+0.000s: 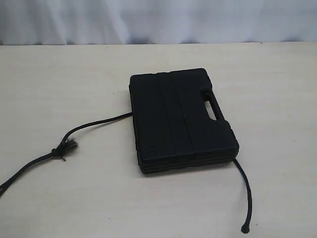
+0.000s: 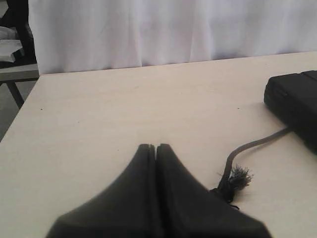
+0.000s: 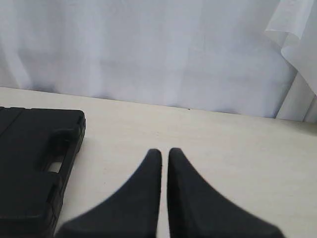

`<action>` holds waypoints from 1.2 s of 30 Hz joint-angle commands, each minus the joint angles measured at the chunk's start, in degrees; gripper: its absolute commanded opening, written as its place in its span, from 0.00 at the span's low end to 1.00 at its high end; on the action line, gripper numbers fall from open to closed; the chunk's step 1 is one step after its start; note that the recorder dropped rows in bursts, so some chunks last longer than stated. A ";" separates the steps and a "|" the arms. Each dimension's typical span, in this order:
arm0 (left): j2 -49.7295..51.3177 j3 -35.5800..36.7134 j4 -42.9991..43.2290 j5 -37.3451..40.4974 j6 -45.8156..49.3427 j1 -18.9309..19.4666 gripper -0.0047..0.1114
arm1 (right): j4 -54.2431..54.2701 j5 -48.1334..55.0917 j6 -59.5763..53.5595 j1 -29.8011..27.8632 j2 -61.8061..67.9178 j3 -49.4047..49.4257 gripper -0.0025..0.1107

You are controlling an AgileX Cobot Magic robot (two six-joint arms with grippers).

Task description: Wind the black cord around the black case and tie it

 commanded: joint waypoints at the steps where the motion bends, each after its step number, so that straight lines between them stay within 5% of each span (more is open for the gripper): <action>1: -0.14 0.13 -0.38 -0.40 0.05 -0.34 0.04 | 0.11 -0.47 -0.37 -0.35 -0.27 0.12 0.06; 13: -0.14 0.13 -0.38 -0.40 0.05 -0.34 0.04 | 1.66 -1.72 0.34 -0.35 -0.27 0.12 0.06; 20: -0.14 0.13 -0.38 -0.40 0.05 -0.47 0.04 | 39.69 -25.15 10.86 -0.35 -0.27 0.12 0.06; 25: -0.14 0.13 -0.38 -0.40 0.05 -0.47 0.04 | 35.66 -30.26 16.75 -0.35 9.04 -13.83 0.06; 29: -0.14 0.13 -0.38 -0.40 0.05 -0.47 0.04 | 17.12 -20.96 16.75 -0.35 29.94 -30.54 0.06; 36: -0.14 0.13 -0.38 -0.40 0.05 -0.47 0.04 | 8.97 4.52 11.80 -0.35 56.89 -51.12 0.06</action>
